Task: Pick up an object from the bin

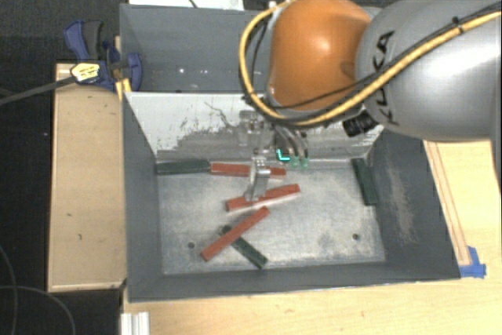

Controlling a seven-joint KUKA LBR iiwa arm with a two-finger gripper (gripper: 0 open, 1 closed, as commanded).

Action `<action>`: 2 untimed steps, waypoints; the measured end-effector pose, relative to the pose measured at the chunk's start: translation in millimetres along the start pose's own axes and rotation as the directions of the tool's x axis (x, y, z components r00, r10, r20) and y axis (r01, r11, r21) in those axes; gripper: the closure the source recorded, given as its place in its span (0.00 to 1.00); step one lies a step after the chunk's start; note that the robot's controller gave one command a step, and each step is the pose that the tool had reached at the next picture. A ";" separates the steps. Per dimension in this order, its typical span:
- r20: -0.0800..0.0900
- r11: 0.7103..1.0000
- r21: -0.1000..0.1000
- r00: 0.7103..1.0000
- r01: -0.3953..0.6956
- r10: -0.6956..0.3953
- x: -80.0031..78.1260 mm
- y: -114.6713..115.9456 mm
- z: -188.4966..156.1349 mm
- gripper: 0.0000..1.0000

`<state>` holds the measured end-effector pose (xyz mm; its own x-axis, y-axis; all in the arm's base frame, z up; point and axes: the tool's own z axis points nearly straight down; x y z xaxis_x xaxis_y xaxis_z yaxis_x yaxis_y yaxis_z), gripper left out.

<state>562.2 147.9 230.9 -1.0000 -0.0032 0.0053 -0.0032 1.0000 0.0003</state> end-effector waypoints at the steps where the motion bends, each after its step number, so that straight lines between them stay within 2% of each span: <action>1: -0.002 1.000 0.002 1.000 -0.022 0.022 23.1 -77.8 141.1 0.00; 2: 0.011 0.996 0.000 0.996 0.086 -0.086 0.2 -58.4 161.0 0.00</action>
Offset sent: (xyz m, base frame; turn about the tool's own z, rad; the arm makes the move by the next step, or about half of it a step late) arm -0.0216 -0.0750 -0.1366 0.0176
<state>561.3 89.5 69.9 -0.9960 -0.0894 -0.0054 -0.0894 0.9960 0.0010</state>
